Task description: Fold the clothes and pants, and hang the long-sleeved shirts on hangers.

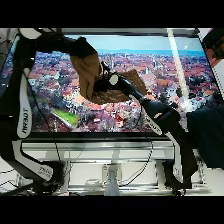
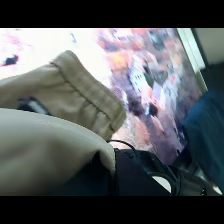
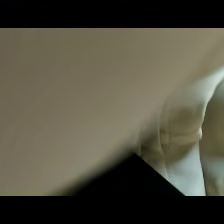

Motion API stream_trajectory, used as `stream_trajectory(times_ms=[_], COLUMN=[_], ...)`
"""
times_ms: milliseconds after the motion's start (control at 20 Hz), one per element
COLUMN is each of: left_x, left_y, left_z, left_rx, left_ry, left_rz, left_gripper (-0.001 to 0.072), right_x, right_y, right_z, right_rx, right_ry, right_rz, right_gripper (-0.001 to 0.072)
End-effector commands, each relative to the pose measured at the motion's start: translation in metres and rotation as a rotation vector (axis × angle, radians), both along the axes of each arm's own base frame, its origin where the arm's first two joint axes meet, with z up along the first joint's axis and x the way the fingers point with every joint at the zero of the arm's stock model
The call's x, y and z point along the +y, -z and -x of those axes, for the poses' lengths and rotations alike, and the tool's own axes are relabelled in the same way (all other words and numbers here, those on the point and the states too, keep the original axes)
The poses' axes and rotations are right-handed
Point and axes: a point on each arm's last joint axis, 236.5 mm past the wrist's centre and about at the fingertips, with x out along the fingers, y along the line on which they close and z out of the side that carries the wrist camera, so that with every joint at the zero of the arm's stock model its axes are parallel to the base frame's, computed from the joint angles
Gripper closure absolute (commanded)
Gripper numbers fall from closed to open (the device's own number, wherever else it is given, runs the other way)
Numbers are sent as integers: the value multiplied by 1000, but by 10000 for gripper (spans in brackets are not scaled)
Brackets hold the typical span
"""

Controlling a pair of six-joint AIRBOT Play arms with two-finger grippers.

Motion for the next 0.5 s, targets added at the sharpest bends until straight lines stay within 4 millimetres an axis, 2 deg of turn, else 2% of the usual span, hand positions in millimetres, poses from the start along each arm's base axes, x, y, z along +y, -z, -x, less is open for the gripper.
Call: stream_trajectory(times_ms=[0, 100, 250, 450], left_x=[-33, -38, -42, -59], left_y=[30, 40, 36, 41], left_z=[-1, -6, -19, -28], left_rx=[-9, 0, -25, -26], left_ry=[42, 16, -34, -76], left_rz=[-36, -54, -28, -2], left_gripper=[692, 692, 692, 692], right_x=[-40, -86, -162, -261], right_y=[13, 14, 0, -38], right_z=[-3, -18, -30, -48], right_rx=[84, 112, 120, 122], right_ry=[-18, -2, -55, 19], right_rz=[50, 91, 122, 115], right_gripper=[681, 681, 681, 680])
